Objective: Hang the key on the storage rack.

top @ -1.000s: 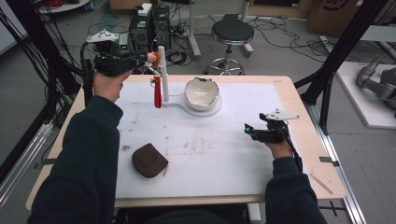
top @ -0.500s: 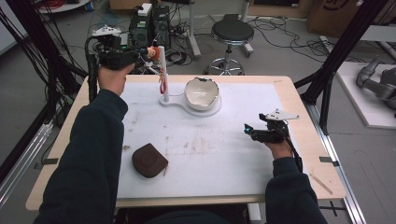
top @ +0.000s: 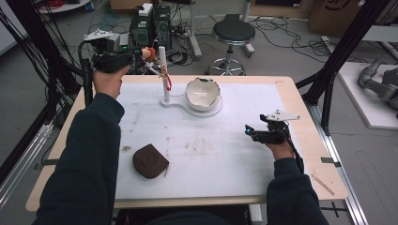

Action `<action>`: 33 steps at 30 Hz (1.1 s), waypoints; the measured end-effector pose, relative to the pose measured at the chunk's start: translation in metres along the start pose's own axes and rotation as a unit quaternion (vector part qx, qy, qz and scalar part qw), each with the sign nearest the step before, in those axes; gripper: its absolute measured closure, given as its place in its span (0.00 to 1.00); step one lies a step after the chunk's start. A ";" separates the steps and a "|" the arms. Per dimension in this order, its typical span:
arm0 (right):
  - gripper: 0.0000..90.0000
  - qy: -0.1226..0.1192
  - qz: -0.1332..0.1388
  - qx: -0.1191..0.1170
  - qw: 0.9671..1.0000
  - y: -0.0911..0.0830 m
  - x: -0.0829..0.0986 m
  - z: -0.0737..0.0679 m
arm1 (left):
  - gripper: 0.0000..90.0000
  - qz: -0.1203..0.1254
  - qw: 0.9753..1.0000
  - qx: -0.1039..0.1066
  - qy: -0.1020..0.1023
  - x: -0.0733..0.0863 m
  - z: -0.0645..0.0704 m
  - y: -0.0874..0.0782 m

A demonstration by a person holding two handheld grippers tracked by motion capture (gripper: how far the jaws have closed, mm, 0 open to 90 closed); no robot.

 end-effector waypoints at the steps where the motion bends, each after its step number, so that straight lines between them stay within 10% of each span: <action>1: 0.23 0.002 -0.001 0.000 1.000 0.000 0.000 0.000 | 0.88 0.000 1.000 0.000 0.001 0.000 0.000 -0.001; 19: 0.23 0.000 -0.002 -0.001 1.000 0.000 0.000 0.000 | 0.88 -0.029 0.999 -0.017 -0.009 0.018 -0.007 0.007; 28: 0.23 0.001 -0.002 -0.001 1.000 0.000 0.000 0.000 | 0.85 -0.083 0.996 -0.029 -0.019 0.080 -0.014 0.012; 33: 0.23 0.001 -0.002 -0.001 1.000 0.000 0.000 -0.001 | 0.57 -0.084 0.996 -0.028 -0.015 0.113 -0.018 0.004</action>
Point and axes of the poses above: each handheld gripper's, and its own axes: y roughly forward along the jaws, x roughly out of its underside, z roughly to its right, the point moved 3 cm from there along y, roughly forward along the jaws, and after that the axes turned 9 degrees about y, right-handed, at the moved point
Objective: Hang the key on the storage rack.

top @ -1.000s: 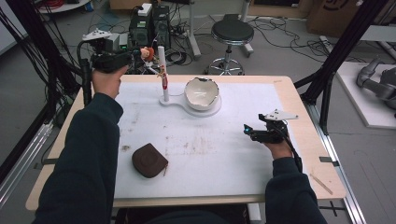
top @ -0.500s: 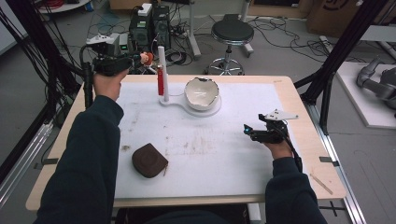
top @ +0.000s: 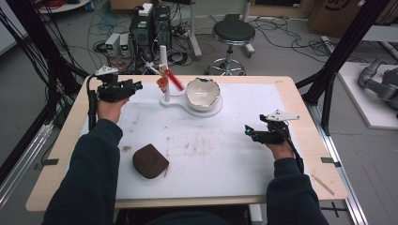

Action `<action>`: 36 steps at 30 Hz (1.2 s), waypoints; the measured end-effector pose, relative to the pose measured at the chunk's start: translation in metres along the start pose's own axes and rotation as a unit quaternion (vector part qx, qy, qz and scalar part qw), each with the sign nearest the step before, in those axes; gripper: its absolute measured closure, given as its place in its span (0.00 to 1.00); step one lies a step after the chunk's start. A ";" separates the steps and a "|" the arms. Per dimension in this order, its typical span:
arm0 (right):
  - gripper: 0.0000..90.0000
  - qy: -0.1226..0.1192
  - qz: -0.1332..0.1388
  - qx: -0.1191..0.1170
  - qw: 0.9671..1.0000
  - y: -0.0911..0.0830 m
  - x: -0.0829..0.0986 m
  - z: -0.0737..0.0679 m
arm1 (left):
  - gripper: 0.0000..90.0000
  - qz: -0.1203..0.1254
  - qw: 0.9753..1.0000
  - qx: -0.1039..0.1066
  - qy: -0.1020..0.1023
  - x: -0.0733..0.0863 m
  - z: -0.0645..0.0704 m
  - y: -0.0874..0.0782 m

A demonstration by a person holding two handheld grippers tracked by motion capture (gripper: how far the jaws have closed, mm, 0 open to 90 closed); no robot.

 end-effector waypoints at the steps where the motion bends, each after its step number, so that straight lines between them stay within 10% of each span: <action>1: 0.23 -0.001 0.000 0.000 1.000 0.000 0.000 0.000 | 0.52 0.002 1.000 0.001 0.000 0.007 -0.001 -0.001; 10: 0.23 0.001 -0.004 0.000 1.000 0.001 0.001 0.000 | 0.26 0.026 0.999 0.016 0.032 0.053 0.009 -0.022; 15: 0.23 0.002 -0.005 0.000 1.000 0.001 0.001 -0.001 | 0.26 0.066 0.993 0.055 0.082 0.069 0.024 -0.035; 26: 0.23 0.000 -0.006 -0.002 1.000 0.004 0.001 -0.002 | 0.20 0.060 0.993 0.087 0.045 0.088 0.028 -0.036; 36: 0.23 -0.002 -0.005 -0.001 1.000 0.004 0.000 -0.004 | 0.20 0.042 0.993 0.089 0.060 0.092 0.030 -0.035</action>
Point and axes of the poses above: each handheld gripper's, and its own axes: y roughly forward along the jaws, x roughly out of its underside, z roughly to its right, the point moved 3 cm from there along y, roughly forward along the jaws, and after that the axes turned 9 degrees about y, right-handed, at the moved point
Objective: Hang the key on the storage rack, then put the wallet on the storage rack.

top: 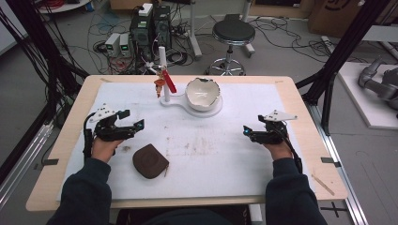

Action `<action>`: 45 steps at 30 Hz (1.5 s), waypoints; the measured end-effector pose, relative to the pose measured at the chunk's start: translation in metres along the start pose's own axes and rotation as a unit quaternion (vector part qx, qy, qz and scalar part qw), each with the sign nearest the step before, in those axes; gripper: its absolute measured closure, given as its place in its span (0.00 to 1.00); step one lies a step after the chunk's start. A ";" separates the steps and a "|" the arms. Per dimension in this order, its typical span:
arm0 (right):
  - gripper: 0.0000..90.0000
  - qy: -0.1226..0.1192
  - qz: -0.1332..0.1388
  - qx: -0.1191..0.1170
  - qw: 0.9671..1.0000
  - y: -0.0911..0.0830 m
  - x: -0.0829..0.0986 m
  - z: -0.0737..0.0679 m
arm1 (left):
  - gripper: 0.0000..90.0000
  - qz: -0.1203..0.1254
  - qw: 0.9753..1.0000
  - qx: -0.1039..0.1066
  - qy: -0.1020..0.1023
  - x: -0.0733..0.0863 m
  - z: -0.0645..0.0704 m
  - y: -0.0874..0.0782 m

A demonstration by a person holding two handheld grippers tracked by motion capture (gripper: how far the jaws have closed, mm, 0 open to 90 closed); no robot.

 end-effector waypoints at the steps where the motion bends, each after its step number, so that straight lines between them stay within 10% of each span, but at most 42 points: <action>1: 0.23 -0.002 0.001 0.001 1.000 0.000 0.000 0.000 | 0.20 -0.003 1.000 0.001 -0.003 0.001 0.000 0.000; 13: 0.23 -0.002 -0.007 -0.002 1.000 0.003 0.001 0.001 | 0.21 -0.044 0.998 0.051 -0.016 0.008 0.006 0.007; 24: 0.23 -0.009 -0.006 -0.018 1.000 0.001 0.001 -0.006 | 0.25 -0.098 0.989 0.108 -0.029 0.018 0.022 0.004; 34: 0.23 -0.010 -0.016 -0.028 0.999 0.005 0.001 -0.010 | 0.25 -0.192 0.966 0.166 -0.048 0.041 0.032 0.011; 42: 0.23 -0.009 -0.017 -0.029 0.999 0.007 0.002 -0.010 | 0.25 -0.192 0.966 0.163 -0.058 0.042 0.033 0.016; 45: 0.23 -0.011 -0.018 -0.030 0.999 0.007 0.002 -0.011 | 0.28 -0.182 0.971 0.144 -0.062 0.038 0.038 0.024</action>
Point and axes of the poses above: each handheld gripper's, and its own axes: y roughly forward along the jaws, x roughly out of its underside, z roughly to its right, the point moved 3 cm from there along y, roughly forward along the jaws, and after that the axes turned 9 degrees about y, right-handed, at the moved point
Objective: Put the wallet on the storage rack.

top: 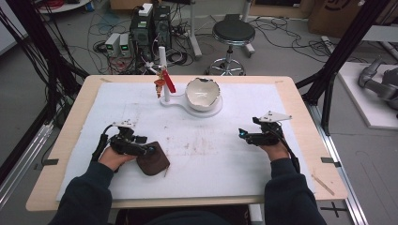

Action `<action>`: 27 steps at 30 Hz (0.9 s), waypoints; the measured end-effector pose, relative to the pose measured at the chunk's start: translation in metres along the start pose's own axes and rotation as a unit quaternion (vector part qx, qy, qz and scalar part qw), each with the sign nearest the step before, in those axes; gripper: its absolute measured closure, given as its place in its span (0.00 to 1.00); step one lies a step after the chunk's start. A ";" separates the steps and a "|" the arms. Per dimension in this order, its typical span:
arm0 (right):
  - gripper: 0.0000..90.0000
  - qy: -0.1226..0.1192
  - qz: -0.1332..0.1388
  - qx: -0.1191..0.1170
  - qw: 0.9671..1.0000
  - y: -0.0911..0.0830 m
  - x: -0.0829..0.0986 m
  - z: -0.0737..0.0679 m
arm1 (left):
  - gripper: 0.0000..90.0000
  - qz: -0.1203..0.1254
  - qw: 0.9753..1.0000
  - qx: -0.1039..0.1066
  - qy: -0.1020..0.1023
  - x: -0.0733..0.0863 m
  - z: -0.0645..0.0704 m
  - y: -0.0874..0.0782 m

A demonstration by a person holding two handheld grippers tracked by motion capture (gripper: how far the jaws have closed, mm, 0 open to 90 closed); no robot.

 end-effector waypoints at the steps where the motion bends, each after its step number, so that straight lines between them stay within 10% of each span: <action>1: 0.23 0.002 0.001 0.000 1.000 0.000 0.000 0.000 | 0.30 0.003 1.000 -0.010 -0.001 -0.002 0.001 0.002; 8: 0.23 0.000 0.000 -0.001 1.000 0.000 0.000 0.000 | 0.42 0.014 0.999 -0.039 0.011 -0.014 0.009 0.009; 14: 0.23 0.004 0.000 0.000 1.000 -0.002 0.000 0.001 | 0.33 0.013 1.000 0.016 0.017 -0.010 0.001 -0.004; 22: 0.23 0.002 -0.001 -0.003 1.000 -0.002 0.000 0.000 | 0.37 -0.020 0.999 0.032 0.009 -0.001 -0.005 -0.008; 27: 0.23 0.002 -0.001 -0.002 1.000 -0.002 0.000 0.002 | 0.41 -0.032 0.997 0.057 0.044 0.001 -0.003 -0.015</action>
Point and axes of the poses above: each handheld gripper's, and its own axes: y roughly forward along the jaws, x roughly out of its underside, z roughly to its right, the point moved 3 cm from there along y, roughly forward along the jaws, and after that the axes turned 9 degrees about y, right-handed, at the moved point
